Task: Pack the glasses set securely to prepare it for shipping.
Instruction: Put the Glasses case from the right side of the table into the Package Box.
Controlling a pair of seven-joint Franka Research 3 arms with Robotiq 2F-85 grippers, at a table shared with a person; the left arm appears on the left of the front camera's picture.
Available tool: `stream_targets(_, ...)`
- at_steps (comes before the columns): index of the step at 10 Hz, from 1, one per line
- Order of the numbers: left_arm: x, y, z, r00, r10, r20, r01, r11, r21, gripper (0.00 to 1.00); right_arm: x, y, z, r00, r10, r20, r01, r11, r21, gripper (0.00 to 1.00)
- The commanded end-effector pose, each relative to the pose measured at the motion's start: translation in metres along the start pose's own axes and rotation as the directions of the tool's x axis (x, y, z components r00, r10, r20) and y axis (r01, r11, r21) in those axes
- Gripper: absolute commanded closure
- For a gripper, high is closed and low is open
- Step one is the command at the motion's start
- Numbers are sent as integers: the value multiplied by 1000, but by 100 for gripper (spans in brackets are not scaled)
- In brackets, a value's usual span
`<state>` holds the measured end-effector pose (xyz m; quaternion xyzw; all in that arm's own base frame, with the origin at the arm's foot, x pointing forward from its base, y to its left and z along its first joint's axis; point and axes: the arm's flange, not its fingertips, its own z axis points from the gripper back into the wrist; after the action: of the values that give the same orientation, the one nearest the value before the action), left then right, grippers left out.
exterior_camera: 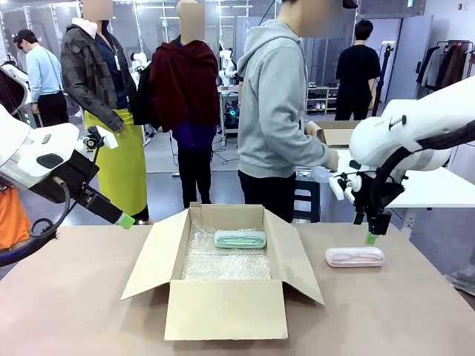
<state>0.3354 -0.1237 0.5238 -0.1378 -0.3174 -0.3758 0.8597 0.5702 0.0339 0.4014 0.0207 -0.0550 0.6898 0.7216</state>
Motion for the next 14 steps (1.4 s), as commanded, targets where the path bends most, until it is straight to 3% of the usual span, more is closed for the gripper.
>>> stream_targets(1,-1,1,1,1000,-1,7,1,1000,-11,0,1,-1,-21,1000,-6,-5,6,999,-50,0)
stream_targets(6,-1,1,1,1000,-1,7,1,1000,-11,0,-6,-13,-64,1000,-11,15,11,1000,-27,0)
stream_targets(11,-1,1,1,1000,-1,7,1,1000,-11,0,-3,-12,-93,1000,6,-26,-6,1000,17,0)
stream_targets(13,-1,1,1,1000,-1,7,1,1000,-11,0,-4,-13,-97,999,6,-39,-5,1000,30,7)
stream_targets(14,-1,1,1,1000,-1,7,1,1000,-11,0,-5,-13,-97,999,6,-43,-5,1000,29,19)
